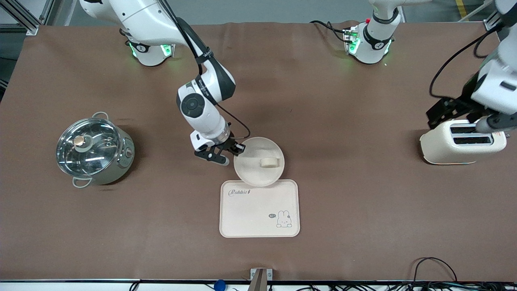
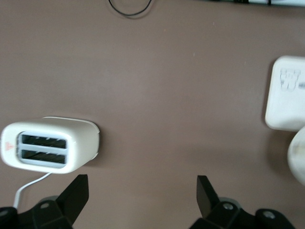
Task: Place bun in plate and plate on tray
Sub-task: 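Slide the plate with the right gripper onto the white tray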
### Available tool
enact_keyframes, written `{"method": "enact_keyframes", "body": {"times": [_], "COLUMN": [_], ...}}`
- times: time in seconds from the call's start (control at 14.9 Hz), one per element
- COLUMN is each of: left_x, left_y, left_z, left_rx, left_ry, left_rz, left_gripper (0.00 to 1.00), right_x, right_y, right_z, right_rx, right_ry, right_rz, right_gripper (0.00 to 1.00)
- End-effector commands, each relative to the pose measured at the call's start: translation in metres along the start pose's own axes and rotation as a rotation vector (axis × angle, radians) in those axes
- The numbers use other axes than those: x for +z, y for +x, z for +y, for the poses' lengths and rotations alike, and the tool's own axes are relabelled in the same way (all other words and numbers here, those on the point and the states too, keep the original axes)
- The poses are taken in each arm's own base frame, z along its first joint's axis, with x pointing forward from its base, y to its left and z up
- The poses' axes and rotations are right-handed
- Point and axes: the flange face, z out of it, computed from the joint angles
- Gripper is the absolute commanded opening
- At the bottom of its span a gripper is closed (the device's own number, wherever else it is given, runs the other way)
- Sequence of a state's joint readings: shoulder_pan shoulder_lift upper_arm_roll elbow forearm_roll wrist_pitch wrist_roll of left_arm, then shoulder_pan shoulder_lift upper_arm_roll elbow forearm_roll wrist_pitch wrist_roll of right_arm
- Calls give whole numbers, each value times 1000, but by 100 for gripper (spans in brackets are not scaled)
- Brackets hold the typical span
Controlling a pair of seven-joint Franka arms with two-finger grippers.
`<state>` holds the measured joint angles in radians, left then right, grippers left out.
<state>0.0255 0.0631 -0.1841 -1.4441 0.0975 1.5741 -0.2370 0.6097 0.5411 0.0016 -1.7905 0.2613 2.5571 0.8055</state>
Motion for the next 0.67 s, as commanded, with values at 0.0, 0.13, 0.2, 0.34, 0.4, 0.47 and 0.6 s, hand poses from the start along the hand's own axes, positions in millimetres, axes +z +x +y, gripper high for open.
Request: {"method": "enact_keyframes", "body": {"times": [0.0,0.13,0.2,0.34,0.4,0.47,0.6], "left_x": [-10,-14,-15,-19,-17,-15,-15], "left_y": [-31,-42,-46,-51,-50,-50,-50], "left_z": [-21,-35,-36,-35,-37,-35,-33], "left_rx": [45,42,52,66,70,73,78], "left_ry": [-27,-55,-55,-54,-54,-53,-53], "left_rz": [-26,-30,-30,-46,-49,-52,-54], "left_gripper": [100,100,100,100,100,100,100], "right_x": [5,30,38,36,36,42,55], "right_y": [64,91,102,130,138,139,133], "right_z": [-11,-9,-5,-1,-5,-7,-10], "right_rx": [86,122,140,208,243,244,231], "right_ry": [71,83,88,125,139,142,137], "right_rz": [26,33,37,53,58,59,54], "right_gripper": [0,0,0,0,0,0,0]}}
